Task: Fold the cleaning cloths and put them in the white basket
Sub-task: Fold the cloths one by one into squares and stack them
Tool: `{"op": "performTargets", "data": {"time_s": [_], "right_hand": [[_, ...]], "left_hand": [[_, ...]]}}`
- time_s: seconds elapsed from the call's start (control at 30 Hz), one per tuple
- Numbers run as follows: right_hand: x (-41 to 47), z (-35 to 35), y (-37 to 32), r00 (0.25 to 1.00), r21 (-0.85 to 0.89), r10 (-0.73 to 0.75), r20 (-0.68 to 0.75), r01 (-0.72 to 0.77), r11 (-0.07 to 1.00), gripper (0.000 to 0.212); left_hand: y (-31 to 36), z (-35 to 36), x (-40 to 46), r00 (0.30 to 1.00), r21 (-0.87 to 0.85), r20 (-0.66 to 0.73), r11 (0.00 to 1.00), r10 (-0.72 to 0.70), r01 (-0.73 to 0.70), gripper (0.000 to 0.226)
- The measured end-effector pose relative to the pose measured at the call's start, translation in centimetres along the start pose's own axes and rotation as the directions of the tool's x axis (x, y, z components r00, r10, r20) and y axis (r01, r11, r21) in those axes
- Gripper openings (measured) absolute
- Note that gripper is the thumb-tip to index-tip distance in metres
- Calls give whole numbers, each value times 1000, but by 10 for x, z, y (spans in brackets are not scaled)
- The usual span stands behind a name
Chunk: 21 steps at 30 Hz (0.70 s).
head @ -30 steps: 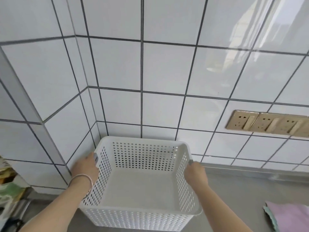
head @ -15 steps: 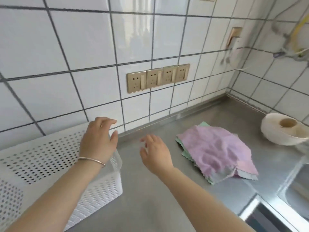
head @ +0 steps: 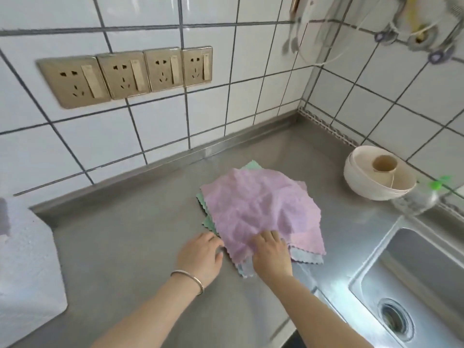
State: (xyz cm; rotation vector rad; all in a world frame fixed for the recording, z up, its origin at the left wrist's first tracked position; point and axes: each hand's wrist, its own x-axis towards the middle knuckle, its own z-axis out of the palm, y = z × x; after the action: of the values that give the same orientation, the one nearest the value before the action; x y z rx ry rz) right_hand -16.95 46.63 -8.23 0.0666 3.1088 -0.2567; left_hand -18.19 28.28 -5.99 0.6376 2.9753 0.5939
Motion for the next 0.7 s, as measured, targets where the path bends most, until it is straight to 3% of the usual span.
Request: {"op": "performTargets", "data": {"time_s": [0.1,0.17,0.3,0.43,0.53,0.63,0.7], "right_hand": [[21,9,33,987,-84,-157,15,158,984,38],[31,15,50,967,-62,-253,-40,250,966,24],[45,21,72,925,-28,-368,-98,367,930,21],[62,14,80,912,60,-379,-160,392,918,24],[68,5,79,905,17,-406,-131,411,911,20],[83,-13,88,903,-77,-417,-101,411,909,15],[96,-34,96,933,-52,-352,-78,349,936,33]], "left_hand": [[28,35,24,997,104,48,993,-64,59,31],[41,59,39,994,108,52,990,-93,87,37],[56,87,51,980,133,72,975,-187,177,43],[58,87,55,970,109,-22,964,-243,244,18],[54,75,63,955,125,-53,947,-291,295,26],[52,49,68,941,81,-90,939,-326,334,13],[50,25,68,920,4,-167,933,-354,359,23]]}}
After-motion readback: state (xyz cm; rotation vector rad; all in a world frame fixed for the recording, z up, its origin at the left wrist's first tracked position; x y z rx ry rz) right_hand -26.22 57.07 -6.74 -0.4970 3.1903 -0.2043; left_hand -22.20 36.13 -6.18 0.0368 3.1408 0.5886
